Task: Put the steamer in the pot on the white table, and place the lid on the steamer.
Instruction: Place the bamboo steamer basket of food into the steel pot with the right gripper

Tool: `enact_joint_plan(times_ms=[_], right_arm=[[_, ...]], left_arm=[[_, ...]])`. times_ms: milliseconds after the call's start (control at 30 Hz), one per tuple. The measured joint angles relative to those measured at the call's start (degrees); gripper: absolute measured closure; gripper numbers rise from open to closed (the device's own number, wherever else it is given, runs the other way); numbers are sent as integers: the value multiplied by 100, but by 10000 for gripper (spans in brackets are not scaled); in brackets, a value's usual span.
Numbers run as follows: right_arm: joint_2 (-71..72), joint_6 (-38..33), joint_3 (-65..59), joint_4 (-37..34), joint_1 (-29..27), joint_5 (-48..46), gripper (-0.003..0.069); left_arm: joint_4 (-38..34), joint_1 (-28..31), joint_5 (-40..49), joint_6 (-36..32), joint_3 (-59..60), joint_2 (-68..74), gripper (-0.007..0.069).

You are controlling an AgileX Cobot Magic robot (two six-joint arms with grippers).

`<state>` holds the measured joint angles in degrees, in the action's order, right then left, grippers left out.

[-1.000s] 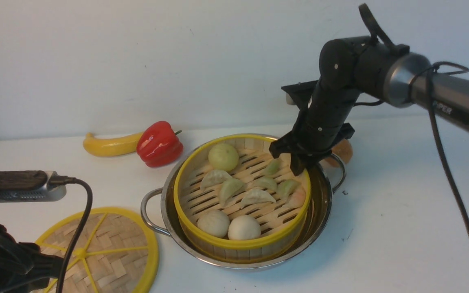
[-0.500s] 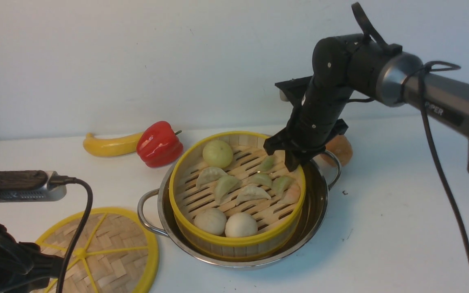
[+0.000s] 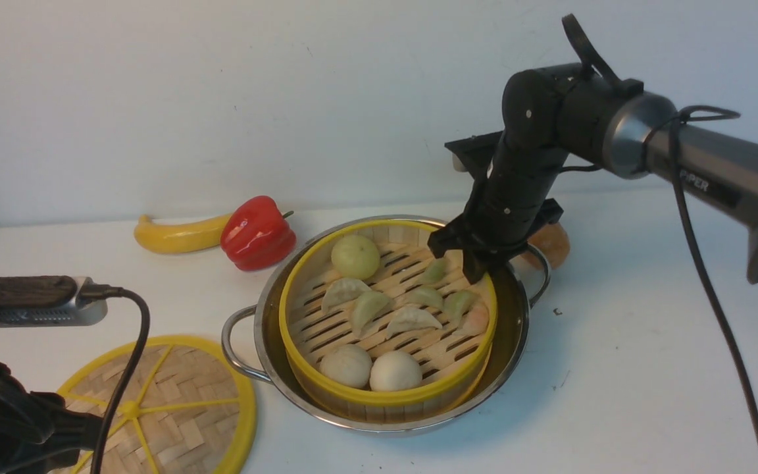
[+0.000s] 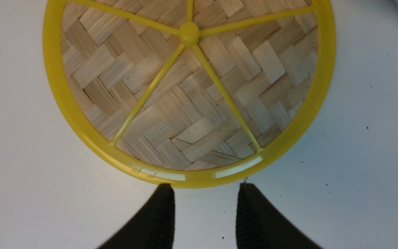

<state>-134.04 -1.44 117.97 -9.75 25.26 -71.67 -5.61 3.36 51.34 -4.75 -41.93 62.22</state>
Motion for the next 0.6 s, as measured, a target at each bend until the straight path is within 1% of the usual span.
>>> enact_joint_plan(times_ms=[133, 267, 333, 367, 400, 500, 600], right_arm=[[0, 95, 20, -27, 0, 20, 522], [0, 144, 28, -98, 0, 74, 407], [0, 144, 28, -105, 0, 74, 389], [15, 144, 28, -133, 0, 74, 356], [27, 144, 28, -158, 0, 74, 338], [136, 144, 28, -171, 0, 80, 303], [412, 144, 28, -165, -18, 84, 291]], left_arm=[[4, 0, 0, 0, 0, 0, 383], [4, 0, 0, 0, 0, 0, 383], [4, 0, 0, 0, 0, 0, 383], [6, 0, -7, 0, 0, 0, 383], [6, 0, -22, 0, 0, 0, 383], [11, 0, -67, 0, 0, 0, 383], [11, 0, -244, 0, 0, 0, 383]])
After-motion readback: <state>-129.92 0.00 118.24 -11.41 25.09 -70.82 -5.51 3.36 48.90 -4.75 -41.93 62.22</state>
